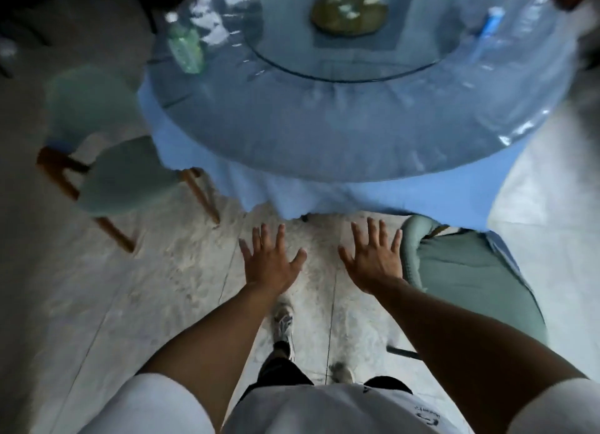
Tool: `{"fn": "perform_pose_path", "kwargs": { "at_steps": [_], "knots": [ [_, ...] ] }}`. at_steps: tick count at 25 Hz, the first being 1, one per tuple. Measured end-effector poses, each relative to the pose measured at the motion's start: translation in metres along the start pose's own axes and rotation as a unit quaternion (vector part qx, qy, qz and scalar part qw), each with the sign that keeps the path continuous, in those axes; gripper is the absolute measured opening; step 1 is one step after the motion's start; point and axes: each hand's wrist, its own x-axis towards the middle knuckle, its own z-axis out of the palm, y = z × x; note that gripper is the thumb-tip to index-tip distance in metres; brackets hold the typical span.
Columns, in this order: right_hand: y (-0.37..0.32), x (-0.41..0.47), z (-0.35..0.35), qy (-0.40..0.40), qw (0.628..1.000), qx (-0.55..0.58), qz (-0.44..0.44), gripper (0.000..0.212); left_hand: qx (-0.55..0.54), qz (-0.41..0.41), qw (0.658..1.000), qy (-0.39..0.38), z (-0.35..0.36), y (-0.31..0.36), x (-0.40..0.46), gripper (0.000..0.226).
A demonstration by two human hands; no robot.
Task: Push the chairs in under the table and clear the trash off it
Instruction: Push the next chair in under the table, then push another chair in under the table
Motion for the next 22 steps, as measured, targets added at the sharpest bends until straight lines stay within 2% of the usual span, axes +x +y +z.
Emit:
{"fn": "perform_pose_path", "kwargs": {
  "at_steps": [4,9,15,22],
  "knots": [
    [0.024,0.031,-0.015,0.017,0.987,0.048,0.153,0.073,0.042,0.135,0.99,-0.026,-0.022,0.034,0.09,0.084],
    [0.05,0.043,-0.025,0.043,0.949,0.098,0.297,0.072,0.094,0.283,0.954,-0.034,-0.045,0.105,0.168,0.084],
    [0.098,0.034,-0.009,0.054,0.89,0.171,0.42,0.074,0.196,0.455,0.867,-0.046,-0.03,0.213,0.194,0.084],
    [0.137,0.012,0.009,0.055,0.818,0.237,0.521,0.075,0.25,0.555,0.79,-0.081,0.001,0.297,0.19,0.086]
  ]
}}
